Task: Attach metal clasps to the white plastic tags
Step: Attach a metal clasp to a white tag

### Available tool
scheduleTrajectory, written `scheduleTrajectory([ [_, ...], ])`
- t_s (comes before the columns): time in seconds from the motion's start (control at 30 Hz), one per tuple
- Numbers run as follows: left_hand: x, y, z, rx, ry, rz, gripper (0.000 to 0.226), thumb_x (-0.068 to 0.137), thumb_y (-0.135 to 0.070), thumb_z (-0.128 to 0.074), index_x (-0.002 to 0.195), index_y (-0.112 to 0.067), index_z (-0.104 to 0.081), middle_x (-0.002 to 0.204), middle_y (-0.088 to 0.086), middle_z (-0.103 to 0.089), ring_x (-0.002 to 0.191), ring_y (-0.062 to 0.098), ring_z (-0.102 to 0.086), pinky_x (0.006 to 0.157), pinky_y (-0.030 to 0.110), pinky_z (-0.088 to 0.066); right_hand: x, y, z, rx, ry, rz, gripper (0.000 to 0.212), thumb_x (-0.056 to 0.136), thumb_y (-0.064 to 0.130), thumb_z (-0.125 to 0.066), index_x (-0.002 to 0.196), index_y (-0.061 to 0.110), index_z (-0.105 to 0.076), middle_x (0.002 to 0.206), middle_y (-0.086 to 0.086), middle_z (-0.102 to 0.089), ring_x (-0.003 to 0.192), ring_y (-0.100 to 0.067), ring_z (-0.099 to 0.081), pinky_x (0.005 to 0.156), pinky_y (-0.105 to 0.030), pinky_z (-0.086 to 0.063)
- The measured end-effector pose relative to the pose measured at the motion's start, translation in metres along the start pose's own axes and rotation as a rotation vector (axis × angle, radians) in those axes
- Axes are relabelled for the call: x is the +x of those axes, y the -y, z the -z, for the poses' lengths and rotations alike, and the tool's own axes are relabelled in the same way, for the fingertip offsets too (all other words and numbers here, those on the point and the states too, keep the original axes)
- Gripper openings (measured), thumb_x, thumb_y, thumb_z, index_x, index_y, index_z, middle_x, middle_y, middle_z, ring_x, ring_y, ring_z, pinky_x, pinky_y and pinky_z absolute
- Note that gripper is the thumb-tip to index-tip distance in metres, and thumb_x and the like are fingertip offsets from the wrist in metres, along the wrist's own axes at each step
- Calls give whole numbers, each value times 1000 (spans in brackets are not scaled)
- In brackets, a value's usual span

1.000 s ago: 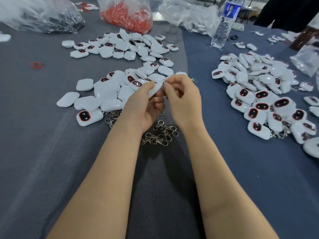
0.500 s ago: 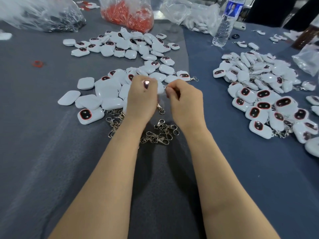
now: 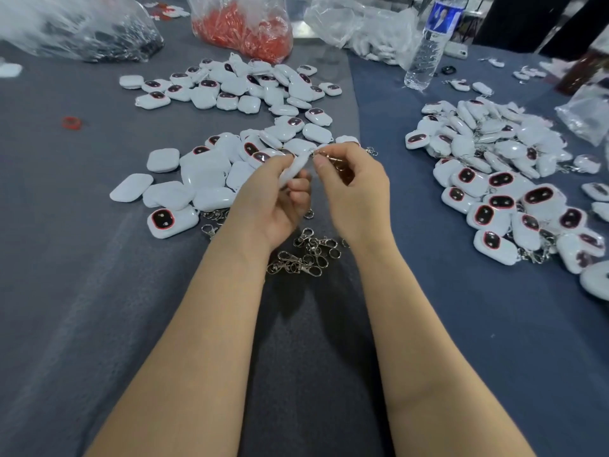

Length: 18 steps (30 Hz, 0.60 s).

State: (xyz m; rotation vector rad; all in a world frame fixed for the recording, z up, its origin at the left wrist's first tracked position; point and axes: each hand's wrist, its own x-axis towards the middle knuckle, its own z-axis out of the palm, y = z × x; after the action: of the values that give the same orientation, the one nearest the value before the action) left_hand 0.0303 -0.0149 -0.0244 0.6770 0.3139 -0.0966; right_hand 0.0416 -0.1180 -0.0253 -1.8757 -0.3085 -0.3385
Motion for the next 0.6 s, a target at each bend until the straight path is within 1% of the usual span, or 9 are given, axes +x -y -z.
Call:
scheduleTrajectory([
  [0.07,-1,-4,4,-237,118,206,25,97,-14,-38,82,-1,-54,61,0,-45,32,2,-41,30,11,-33,-1,0,-2,10,-22,37,9,91,12,-60,91,19,-67,77,16,-62,67,4,-53,65,-5,-38],
  [0.1,-1,-5,6,-319,149,262,25,95,-12,-39,80,1,-55,63,1,-44,31,3,-41,30,11,-35,-2,0,-3,-6,-28,53,11,91,12,-59,94,16,-69,80,14,-63,71,3,-55,67,-6,-39],
  [0.2,-3,-5,4,-422,189,314,15,82,-7,-44,76,2,-54,67,1,-43,29,4,-41,30,12,-36,-3,-2,-6,-112,-38,107,17,92,13,-57,101,14,-72,84,14,-61,78,-1,-53,73,-9,-40],
  [0.27,-4,-5,3,-394,187,303,10,78,-7,-46,74,-1,-53,69,-3,-41,28,4,-39,31,13,-37,-4,-2,-7,-162,-47,143,18,92,14,-57,103,14,-72,85,12,-59,81,-3,-53,74,-13,-40],
  [0.37,-6,-4,3,-339,213,290,7,77,-11,-47,78,-5,-50,72,-9,-32,29,4,-39,31,12,-37,-4,0,-7,-112,-105,166,15,91,11,-57,98,12,-71,85,11,-61,80,-4,-55,75,-15,-43],
  [0.43,-7,-3,3,-331,221,286,8,79,-12,-47,81,-5,-50,68,-6,-37,29,3,-40,30,12,-36,-5,1,-6,-81,-122,180,14,91,8,-56,96,9,-69,84,7,-62,81,-8,-57,75,-20,-46],
  [0.5,-6,-4,2,-284,197,259,12,87,-13,-43,81,-4,-51,59,-3,-40,30,3,-38,29,11,-34,-5,1,-6,-97,-121,212,12,91,6,-54,91,6,-67,82,3,-62,78,-13,-56,74,-22,-45],
  [0.57,-5,-4,0,-123,101,153,17,93,-12,-39,79,-8,-48,53,-3,-39,30,2,-34,28,9,-28,-5,-1,-5,-145,-110,243,12,91,4,-52,88,3,-65,80,-4,-61,77,-17,-53,72,-25,-42],
  [0.6,-4,-4,0,0,30,46,18,94,-11,-38,78,-10,-47,51,-3,-39,31,1,-32,28,10,-26,-4,-1,-5,-169,-101,253,13,91,3,-52,88,2,-64,81,-6,-61,78,-20,-53,72,-27,-41],
])
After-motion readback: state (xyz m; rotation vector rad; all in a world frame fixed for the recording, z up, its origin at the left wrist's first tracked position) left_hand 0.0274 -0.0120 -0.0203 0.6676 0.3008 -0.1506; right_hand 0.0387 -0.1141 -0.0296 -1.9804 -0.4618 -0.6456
